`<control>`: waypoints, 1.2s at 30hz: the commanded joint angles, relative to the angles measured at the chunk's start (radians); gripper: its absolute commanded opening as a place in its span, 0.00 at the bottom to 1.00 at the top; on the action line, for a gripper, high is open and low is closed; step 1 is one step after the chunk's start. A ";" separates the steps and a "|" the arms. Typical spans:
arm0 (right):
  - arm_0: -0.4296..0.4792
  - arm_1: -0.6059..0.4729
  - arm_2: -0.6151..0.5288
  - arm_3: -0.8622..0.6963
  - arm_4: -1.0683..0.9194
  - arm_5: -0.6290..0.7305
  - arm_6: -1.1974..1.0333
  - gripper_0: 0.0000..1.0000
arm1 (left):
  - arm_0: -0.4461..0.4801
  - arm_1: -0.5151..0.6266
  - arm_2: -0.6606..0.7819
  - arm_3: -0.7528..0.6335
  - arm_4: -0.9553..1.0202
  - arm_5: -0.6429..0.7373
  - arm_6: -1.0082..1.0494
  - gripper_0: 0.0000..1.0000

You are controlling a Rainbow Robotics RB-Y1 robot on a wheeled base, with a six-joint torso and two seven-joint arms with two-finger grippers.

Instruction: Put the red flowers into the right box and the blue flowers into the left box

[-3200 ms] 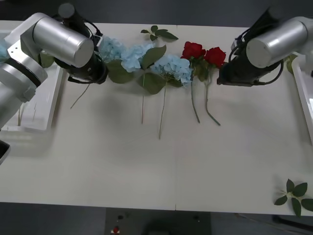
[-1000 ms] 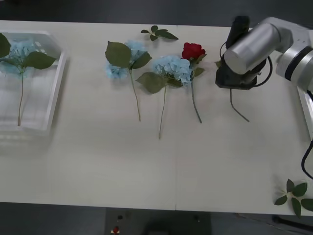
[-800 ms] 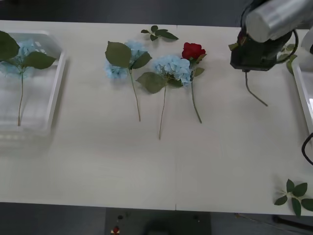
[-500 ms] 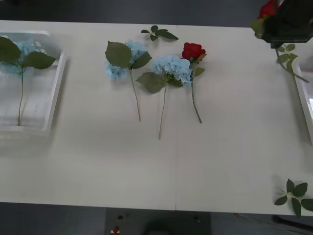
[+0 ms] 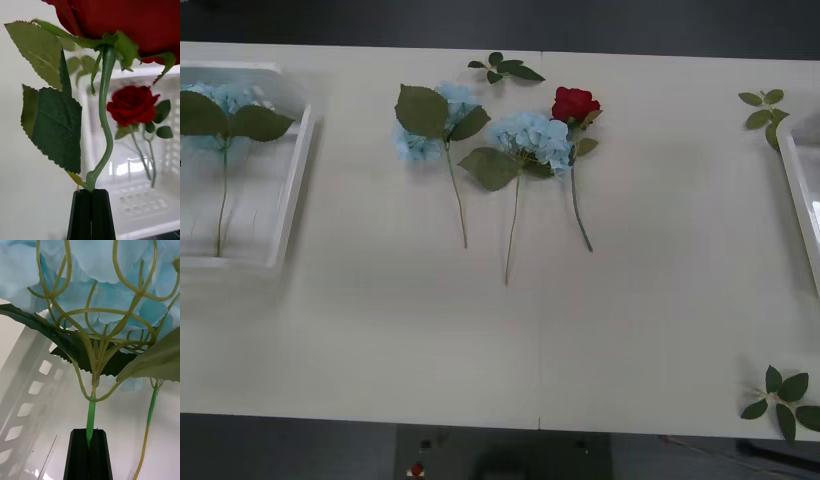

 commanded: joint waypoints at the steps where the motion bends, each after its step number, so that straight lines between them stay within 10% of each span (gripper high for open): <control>1: -0.035 -0.023 -0.010 0.151 0.005 -0.019 0.171 0.00 | -0.007 0.007 0.020 -0.011 0.003 -0.009 0.036 0.00; 4: -0.035 -0.033 -0.008 0.223 0.011 -0.042 0.264 0.00 | -0.006 0.007 0.020 -0.013 0.003 -0.009 0.036 0.02; 7: -0.035 -0.035 -0.008 0.286 0.020 -0.080 0.346 0.00 | -0.007 0.007 0.020 -0.013 0.003 -0.009 0.036 0.48; 10: -0.030 -0.029 -0.008 0.337 0.031 -0.123 0.412 0.00 | -0.006 0.007 0.020 -0.013 0.003 -0.009 0.033 0.71; 17: 0.037 0.010 -0.008 0.429 0.071 -0.230 0.485 0.00 | -0.006 0.009 0.023 -0.014 -0.003 0.018 0.022 0.73; 36: 0.283 0.077 -0.008 0.459 0.063 -0.600 0.473 0.00 | -0.006 0.027 0.330 -0.369 -0.014 0.713 -0.125 0.73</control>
